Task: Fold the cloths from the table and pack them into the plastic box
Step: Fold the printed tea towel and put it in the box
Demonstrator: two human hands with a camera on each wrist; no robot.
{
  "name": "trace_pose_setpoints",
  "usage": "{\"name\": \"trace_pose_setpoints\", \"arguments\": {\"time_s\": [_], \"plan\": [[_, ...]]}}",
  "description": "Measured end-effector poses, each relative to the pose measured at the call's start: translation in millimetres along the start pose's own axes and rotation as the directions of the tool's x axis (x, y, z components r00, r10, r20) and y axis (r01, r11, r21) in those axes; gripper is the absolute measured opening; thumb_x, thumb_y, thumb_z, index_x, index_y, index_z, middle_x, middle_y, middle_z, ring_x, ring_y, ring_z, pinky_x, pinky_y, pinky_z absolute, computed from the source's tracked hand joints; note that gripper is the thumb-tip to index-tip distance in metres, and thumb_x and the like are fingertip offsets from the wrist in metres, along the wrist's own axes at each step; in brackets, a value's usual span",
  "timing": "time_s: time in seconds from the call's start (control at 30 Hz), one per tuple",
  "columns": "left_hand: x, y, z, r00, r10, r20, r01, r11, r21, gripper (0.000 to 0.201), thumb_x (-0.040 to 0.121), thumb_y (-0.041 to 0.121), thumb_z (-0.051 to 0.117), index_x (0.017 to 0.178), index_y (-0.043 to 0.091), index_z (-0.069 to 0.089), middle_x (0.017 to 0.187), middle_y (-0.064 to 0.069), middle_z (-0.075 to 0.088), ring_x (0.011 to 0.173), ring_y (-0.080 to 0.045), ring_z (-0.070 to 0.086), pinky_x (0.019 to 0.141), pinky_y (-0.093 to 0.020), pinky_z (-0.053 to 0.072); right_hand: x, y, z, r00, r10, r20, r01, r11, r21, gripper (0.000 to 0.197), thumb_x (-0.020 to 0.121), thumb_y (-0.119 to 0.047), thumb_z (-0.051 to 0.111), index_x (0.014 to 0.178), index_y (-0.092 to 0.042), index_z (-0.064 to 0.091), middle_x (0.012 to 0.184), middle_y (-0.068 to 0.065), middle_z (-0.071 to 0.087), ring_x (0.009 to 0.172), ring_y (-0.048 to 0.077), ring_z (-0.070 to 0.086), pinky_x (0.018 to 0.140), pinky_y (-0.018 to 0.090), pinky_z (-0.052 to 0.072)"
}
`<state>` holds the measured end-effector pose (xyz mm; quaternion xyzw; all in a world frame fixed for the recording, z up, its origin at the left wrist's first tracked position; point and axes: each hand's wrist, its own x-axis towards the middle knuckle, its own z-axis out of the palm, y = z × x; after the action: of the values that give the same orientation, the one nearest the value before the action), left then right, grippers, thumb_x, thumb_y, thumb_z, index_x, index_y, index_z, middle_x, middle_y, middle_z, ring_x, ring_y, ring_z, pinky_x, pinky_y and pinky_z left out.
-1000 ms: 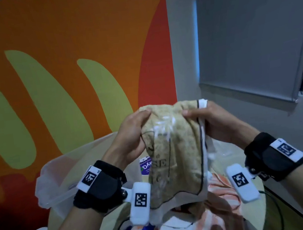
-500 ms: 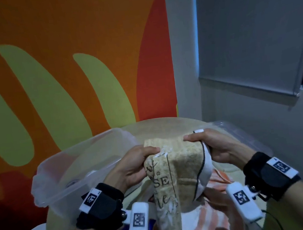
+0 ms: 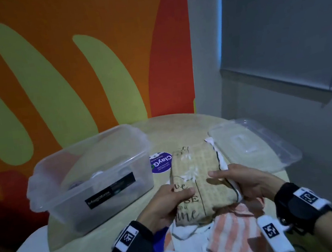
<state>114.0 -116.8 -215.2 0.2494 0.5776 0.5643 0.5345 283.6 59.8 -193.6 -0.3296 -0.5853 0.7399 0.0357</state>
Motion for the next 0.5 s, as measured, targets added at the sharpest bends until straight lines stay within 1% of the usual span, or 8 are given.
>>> {"name": "trace_pose_setpoints", "arguments": {"time_s": [0.07,0.1,0.17,0.23,0.3,0.4,0.43,0.5], "plan": [[-7.3,-10.1,-4.8,0.996,-0.062,0.057,0.058,0.996,0.063,0.043,0.084,0.007,0.083,0.123,-0.005,0.069,0.122,-0.026,0.071,0.116,-0.041,0.068,0.107,-0.052,0.05,-3.7,11.7,-0.4,1.0,0.023,-0.017,-0.024,0.997,-0.071,0.021,0.086,-0.009,0.078,0.083,0.008,0.066,0.107,0.027,0.073,0.086,0.029,0.076,0.073,0.04,0.06],[-12.0,-10.1,-6.3,0.994,-0.072,0.082,0.064,0.993,0.104,0.041,0.084,0.006,0.082,0.121,-0.006,0.07,0.121,-0.026,0.071,0.113,-0.04,0.069,0.105,-0.049,0.052,-5.4,12.1,-0.1,1.0,0.012,-0.002,-0.012,0.996,-0.087,0.016,0.086,-0.005,0.076,0.089,0.009,0.069,0.104,0.027,0.073,0.081,0.03,0.075,0.07,0.039,0.06],[-19.4,-1.4,-6.8,0.994,-0.033,0.103,0.017,0.987,0.161,0.034,0.086,0.006,0.08,0.117,-0.005,0.072,0.116,-0.025,0.073,0.105,-0.037,0.072,0.096,-0.045,0.057,-11.2,5.4,-0.4,0.997,-0.071,0.018,0.072,0.996,-0.051,0.035,0.083,-0.004,0.079,0.11,0.013,0.065,0.104,0.028,0.072,0.082,0.032,0.073,0.069,0.038,0.061],[-25.1,13.4,-5.9,0.99,0.103,0.093,-0.11,0.991,0.073,0.027,0.089,0.006,0.076,0.114,-0.005,0.073,0.111,-0.025,0.074,0.098,-0.034,0.074,0.088,-0.042,0.06,-16.9,-6.8,-5.9,0.97,-0.235,0.067,0.226,0.967,0.119,0.055,0.076,-0.016,0.088,0.116,0.013,0.063,0.109,0.029,0.067,0.09,0.033,0.07,0.075,0.038,0.06],[-29.8,29.2,-6.9,0.976,0.212,0.049,-0.206,0.972,-0.113,0.029,0.093,0.008,0.071,0.117,-0.007,0.069,0.108,-0.024,0.073,0.092,-0.03,0.072,0.08,-0.038,0.061,-25.9,-14.9,-3.5,0.925,-0.346,0.156,0.316,0.93,0.187,0.054,0.082,-0.021,0.083,0.125,0.006,0.064,0.123,0.025,0.067,0.109,0.036,0.069,0.093,0.041,0.057],[-33.0,36.8,-6.3,0.968,0.22,0.124,-0.224,0.974,0.019,0.023,0.091,0.009,0.075,0.105,-0.006,0.064,0.088,-0.027,0.063,0.074,-0.03,0.058,0.063,-0.04,0.046,-32.7,-11.9,11.5,0.92,-0.338,0.198,0.367,0.92,-0.135,0.032,0.09,-0.007,0.075,0.122,-0.005,0.07,0.121,0.016,0.073,0.113,0.032,0.07,0.099,0.043,0.054],[-32.1,34.8,-5.6,0.97,0.206,0.13,-0.217,0.974,0.072,0.021,0.089,0.006,0.077,0.102,-0.005,0.065,0.09,-0.029,0.065,0.076,-0.031,0.058,0.066,-0.042,0.046,-32.3,-12.2,15.0,0.924,-0.355,0.142,0.375,0.912,-0.163,0.024,0.088,-0.004,0.075,0.112,-0.007,0.075,0.112,0.014,0.076,0.105,0.03,0.073,0.092,0.04,0.057],[-29.7,34.2,-3.1,0.974,0.221,0.049,-0.222,0.975,0.008,0.03,0.088,-0.002,0.073,0.116,-0.009,0.067,0.117,-0.034,0.068,0.099,-0.037,0.066,0.087,-0.046,0.055,-34.0,-19.6,21.6,0.918,-0.395,0.02,0.395,0.916,-0.066,0.013,0.089,-0.002,0.071,0.1,-0.005,0.079,0.101,0.016,0.077,0.092,0.028,0.074,0.077,0.034,0.06]]}}
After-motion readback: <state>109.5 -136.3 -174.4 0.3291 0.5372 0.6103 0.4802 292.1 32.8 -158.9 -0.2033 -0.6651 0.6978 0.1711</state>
